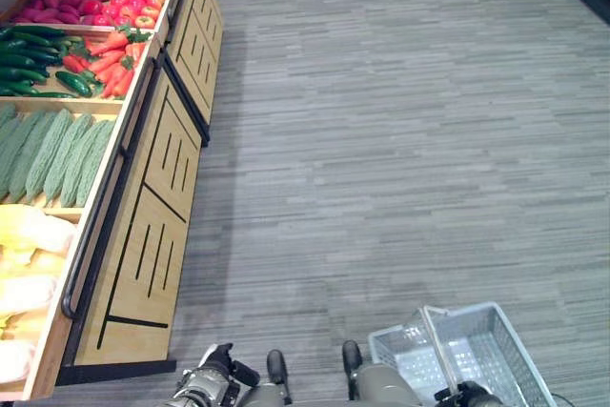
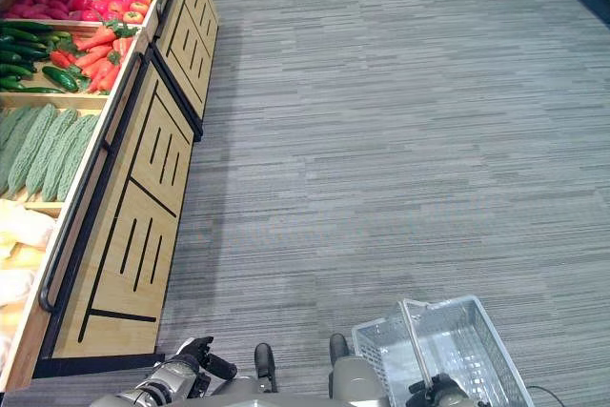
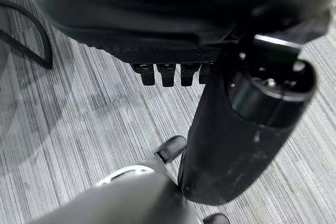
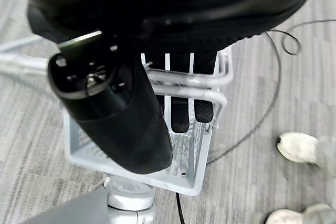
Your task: Get the vegetables into the basket
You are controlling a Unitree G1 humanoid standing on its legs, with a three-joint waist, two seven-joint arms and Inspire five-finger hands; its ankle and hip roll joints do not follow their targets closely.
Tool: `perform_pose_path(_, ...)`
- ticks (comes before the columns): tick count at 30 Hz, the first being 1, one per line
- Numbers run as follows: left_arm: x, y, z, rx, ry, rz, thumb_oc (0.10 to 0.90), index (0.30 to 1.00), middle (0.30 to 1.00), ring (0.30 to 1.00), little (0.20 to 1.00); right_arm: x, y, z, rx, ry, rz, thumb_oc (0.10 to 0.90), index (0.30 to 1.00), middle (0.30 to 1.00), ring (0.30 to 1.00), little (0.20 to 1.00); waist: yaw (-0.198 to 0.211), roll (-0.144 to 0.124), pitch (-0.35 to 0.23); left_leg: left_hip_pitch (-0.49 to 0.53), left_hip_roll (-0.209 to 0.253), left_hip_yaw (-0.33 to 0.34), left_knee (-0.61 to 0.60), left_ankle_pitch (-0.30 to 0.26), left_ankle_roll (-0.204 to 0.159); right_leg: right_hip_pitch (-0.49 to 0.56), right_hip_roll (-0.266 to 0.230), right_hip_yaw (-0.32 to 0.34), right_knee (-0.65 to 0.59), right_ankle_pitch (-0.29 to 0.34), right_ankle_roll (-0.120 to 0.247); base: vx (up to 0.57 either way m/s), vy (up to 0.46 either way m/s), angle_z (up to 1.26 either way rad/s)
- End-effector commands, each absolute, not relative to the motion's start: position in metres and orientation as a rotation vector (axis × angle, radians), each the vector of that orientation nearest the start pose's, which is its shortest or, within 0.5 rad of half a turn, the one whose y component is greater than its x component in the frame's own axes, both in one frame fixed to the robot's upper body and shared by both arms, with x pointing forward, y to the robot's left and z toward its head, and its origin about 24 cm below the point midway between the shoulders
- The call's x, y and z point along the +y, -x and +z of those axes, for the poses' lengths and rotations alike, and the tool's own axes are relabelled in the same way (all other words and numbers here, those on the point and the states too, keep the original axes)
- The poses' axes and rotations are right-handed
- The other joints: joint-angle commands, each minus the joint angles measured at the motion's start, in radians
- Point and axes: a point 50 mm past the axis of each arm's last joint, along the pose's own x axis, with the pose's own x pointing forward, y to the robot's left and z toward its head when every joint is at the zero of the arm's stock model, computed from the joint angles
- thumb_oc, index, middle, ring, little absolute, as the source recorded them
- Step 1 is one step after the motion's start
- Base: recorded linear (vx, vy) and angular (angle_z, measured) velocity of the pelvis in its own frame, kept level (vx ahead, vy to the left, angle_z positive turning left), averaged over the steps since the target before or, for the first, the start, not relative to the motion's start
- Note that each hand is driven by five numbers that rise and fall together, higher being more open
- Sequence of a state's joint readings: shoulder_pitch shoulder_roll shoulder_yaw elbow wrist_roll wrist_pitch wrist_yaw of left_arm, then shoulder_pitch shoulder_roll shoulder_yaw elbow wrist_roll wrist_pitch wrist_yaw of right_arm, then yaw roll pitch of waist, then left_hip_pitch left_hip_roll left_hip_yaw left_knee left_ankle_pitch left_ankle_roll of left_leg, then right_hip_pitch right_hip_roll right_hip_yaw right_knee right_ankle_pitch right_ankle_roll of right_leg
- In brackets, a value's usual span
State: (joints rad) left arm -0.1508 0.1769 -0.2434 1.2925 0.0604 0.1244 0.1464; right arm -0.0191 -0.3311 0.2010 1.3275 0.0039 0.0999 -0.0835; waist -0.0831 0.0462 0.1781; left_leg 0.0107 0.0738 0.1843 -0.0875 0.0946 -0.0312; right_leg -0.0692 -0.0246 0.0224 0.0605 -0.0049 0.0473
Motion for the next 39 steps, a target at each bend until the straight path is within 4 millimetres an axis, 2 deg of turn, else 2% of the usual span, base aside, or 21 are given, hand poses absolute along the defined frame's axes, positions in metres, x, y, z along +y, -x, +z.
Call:
perform_pose_path(1, 0.224, -0.112, -0.16, 1.296, -0.56, 0.0, 0.9, 1.0, 1.0, 1.0, 1.0, -0.275, -0.075, -0.155, 1.384, 0.48, -0.126, 0.4, 0.3, 0.3, 0.3, 0.3, -0.001, -0.039, -0.009, 0.016, -0.002, -0.005, 0.0, -0.012, -0.066, 0.094, -0.078, 0.025, -0.052, -0.007, 0.086, 0.0, 0.0, 0.0)
perform_pose_path(14, 0.225, -0.109, -0.161, 1.309, -0.56, 0.006, 0.9, 1.0, 1.0, 1.0, 1.0, -0.272, -0.07, -0.157, 1.407, 0.487, -0.104, 0.4, 0.3, 0.3, 0.3, 0.3, 0.004, -0.046, -0.025, 0.037, -0.013, -0.011, 0.0, -0.031, -0.062, 0.123, -0.087, 0.022, -0.076, -0.006, 0.092, 0.01, -0.001, 0.0)
perform_pose_path(19, 0.225, -0.111, -0.16, 1.304, -0.546, 0.022, 0.9, 1.0, 1.0, 1.0, 1.0, -0.269, -0.08, -0.156, 1.382, 0.534, -0.052, 0.4, 0.3, 0.3, 0.3, 0.3, 0.024, -0.049, -0.023, 0.034, -0.005, -0.036, 0.0, -0.018, -0.069, 0.125, -0.076, 0.003, -0.059, -0.021, 0.083, 0.0, -0.073, 0.11)
perform_pose_path(20, 0.225, -0.112, -0.16, 1.302, -0.527, 0.038, 0.9, 1.0, 1.0, 1.0, 1.0, -0.267, -0.087, -0.155, 1.361, 0.57, -0.015, 0.4, 0.3, 0.3, 0.3, 0.3, 0.045, -0.051, -0.021, 0.027, 0.001, -0.056, 0.0, -0.004, -0.077, 0.128, -0.069, -0.014, -0.051, -0.032, 0.075, -0.02, -0.113, 0.28)
perform_pose_path(21, 0.225, -0.112, -0.16, 1.302, -0.527, 0.039, 0.9, 1.0, 1.0, 1.0, 1.0, -0.267, -0.087, -0.155, 1.361, 0.57, -0.015, 0.4, 0.3, 0.3, 0.3, 0.3, 0.044, -0.051, -0.021, 0.027, 0.001, -0.058, 0.0, -0.004, -0.077, 0.129, -0.069, -0.016, -0.051, -0.032, 0.074, -0.04, -0.161, 0.31)
perform_pose_path(23, 0.225, -0.113, -0.16, 1.298, -0.507, 0.062, 0.9, 1.0, 1.0, 1.0, 1.0, -0.266, -0.096, -0.153, 1.331, 0.619, 0.029, 0.4, 0.3, 0.3, 0.3, 0.3, 0.085, -0.053, -0.012, 0.004, 0.009, -0.112, 0.0, 0.026, -0.094, 0.136, -0.059, -0.063, -0.041, -0.049, 0.06, -0.04, -0.149, 0.47)
perform_pose_path(25, 0.225, -0.113, -0.16, 1.297, -0.508, 0.063, 0.9, 1.0, 1.0, 1.0, 1.0, -0.265, -0.098, -0.153, 1.322, 0.62, 0.029, 0.4, 0.3, 0.3, 0.3, 0.3, 0.088, -0.053, -0.01, -0.003, 0.01, -0.134, 0.0, 0.034, -0.098, 0.142, -0.057, -0.083, -0.039, -0.055, 0.056, -0.05, -0.144, 0.68)
perform_pose_path(26, 0.225, -0.114, -0.16, 1.293, -0.504, 0.065, 0.9, 1.0, 1.0, 1.0, 1.0, -0.266, -0.104, -0.151, 1.305, 0.646, 0.046, 0.4, 0.3, 0.3, 0.3, 0.3, 0.117, -0.051, 0.0, -0.025, 0.014, -0.177, 0.004, 0.06, -0.109, 0.153, -0.051, -0.127, -0.039, -0.063, 0.047, -0.06, -0.173, 0.7)
perform_pose_path(28, 0.225, -0.115, -0.159, 1.292, -0.505, 0.065, 0.9, 1.0, 1.0, 1.0, 1.0, -0.266, -0.107, -0.15, 1.293, 0.65, 0.048, 0.4, 0.3, 0.3, 0.3, 0.3, 0.123, -0.05, 0.006, -0.043, 0.016, -0.205, 0.012, 0.072, -0.116, 0.16, -0.048, -0.155, -0.037, -0.07, 0.042, -0.05, -0.194, 0.95)
perform_pose_path(29, 0.225, -0.116, -0.159, 1.289, -0.494, 0.074, 0.9, 1.0, 1.0, 1.0, 1.0, -0.268, -0.113, -0.148, 1.275, 0.669, 0.052, 0.4, 0.3, 0.3, 0.3, 0.3, 0.154, -0.045, 0.016, -0.073, 0.024, -0.25, 0.022, 0.098, -0.131, 0.172, -0.039, -0.199, -0.033, -0.084, 0.034, -0.07, -0.258, 1.33)
perform_pose_path(31, 0.225, -0.116, -0.159, 1.291, -0.487, 0.087, 0.9, 1.0, 1.0, 1.0, 1.0, -0.268, -0.116, -0.147, 1.264, 0.674, 0.051, 0.4, 0.3, 0.3, 0.3, 0.3, 0.162, -0.043, 0.022, -0.089, 0.023, -0.271, 0.028, 0.111, -0.136, 0.18, -0.035, -0.225, -0.034, -0.088, 0.031, -0.06, -0.178, 1.21)
perform_pose_path(32, 0.225, -0.115, -0.159, 1.294, -0.468, 0.108, 0.9, 1.0, 1.0, 1.0, 1.0, -0.268, -0.123, -0.145, 1.242, 0.688, 0.053, 0.4, 0.3, 0.3, 0.3, 0.3, 0.185, -0.036, 0.029, -0.114, 0.028, -0.285, 0.037, 0.132, -0.145, 0.19, -0.034, -0.26, -0.037, -0.092, 0.026, -0.03, -0.097, 0.91)
perform_pose_path(33, 0.225, -0.115, -0.159, 1.294, -0.468, 0.108, 0.9, 1.0, 1.0, 1.0, 1.0, -0.268, -0.123, -0.145, 1.242, 0.688, 0.053, 0.4, 0.3, 0.3, 0.3, 0.3, 0.182, -0.036, 0.029, -0.114, 0.027, -0.287, 0.037, 0.132, -0.145, 0.192, -0.034, -0.263, -0.037, -0.093, 0.026, -0.07, -0.133, 0.87)
perform_pose_path(34, 0.225, -0.113, -0.16, 1.3, -0.453, 0.115, 0.9, 1.0, 1.0, 1.0, 1.0, -0.269, -0.127, -0.143, 1.226, 0.692, 0.049, 0.4, 0.3, 0.3, 0.3, 0.3, 0.193, -0.029, 0.037, -0.137, 0.037, -0.275, 0.056, 0.155, -0.149, 0.195, -0.037, -0.293, -0.031, -0.096, 0.024, -0.05, -0.039, 0.66)
perform_pose_path(35, 0.225, -0.113, -0.16, 1.3, -0.453, 0.116, 0.9, 1.0, 1.0, 1.0, 1.0, -0.269, -0.127, -0.143, 1.226, 0.692, 0.049, 0.4, 0.3, 0.3, 0.3, 0.3, 0.191, -0.029, 0.037, -0.139, 0.036, -0.276, 0.057, 0.155, -0.149, 0.194, -0.038, -0.294, -0.03, -0.097, 0.024, -0.14, -0.035, 0.74)
perform_pose_path(36, 0.224, -0.111, -0.16, 1.304, -0.439, 0.128, 0.9, 1.0, 1.0, 1.0, 1.0, -0.272, -0.13, -0.141, 1.216, 0.692, 0.036, 0.4, 0.3, 0.3, 0.3, 0.3, 0.18, -0.029, 0.05, -0.158, 0.083, -0.129, 0.083, 0.186, -0.155, 0.19, -0.057, -0.344, -0.03, -0.088, 0.03, -0.17, -0.004, 0.59)
perform_pose_path(37, 0.225, -0.108, -0.161, 1.314, -0.428, 0.13, 0.9, 1.0, 1.0, 1.0, 1.0, -0.275, -0.127, -0.141, 1.228, 0.7, 0.041, 0.4, 0.3, 0.3, 0.3, 0.3, 0.168, -0.032, 0.048, -0.147, 0.121, -0.015, 0.074, 0.183, -0.147, 0.187, -0.066, -0.374, -0.034, -0.083, 0.037, -0.17, -0.001, 0.75)
perform_pose_path(38, 0.225, -0.108, -0.161, 1.314, -0.428, 0.13, 0.9, 1.0, 1.0, 1.0, 1.0, -0.275, -0.127, -0.141, 1.227, 0.7, 0.04, 0.4, 0.3, 0.3, 0.3, 0.3, 0.171, -0.03, 0.046, -0.15, 0.123, -0.013, 0.075, 0.184, -0.146, 0.183, -0.064, -0.372, -0.036, -0.078, 0.037, -0.13, -0.021, 0.85)
perform_pose_path(39, 0.225, -0.105, -0.162, 1.322, -0.427, 0.124, 0.9, 1.0, 1.0, 1.0, 1.0, -0.276, -0.124, -0.141, 1.239, 0.705, 0.045, 0.4, 0.3, 0.3, 0.3, 0.3, 0.163, -0.03, 0.043, -0.139, 0.147, 0.045, 0.07, 0.181, -0.143, 0.183, -0.068, -0.393, -0.041, -0.076, 0.041, -0.12, -0.038, 0.99)
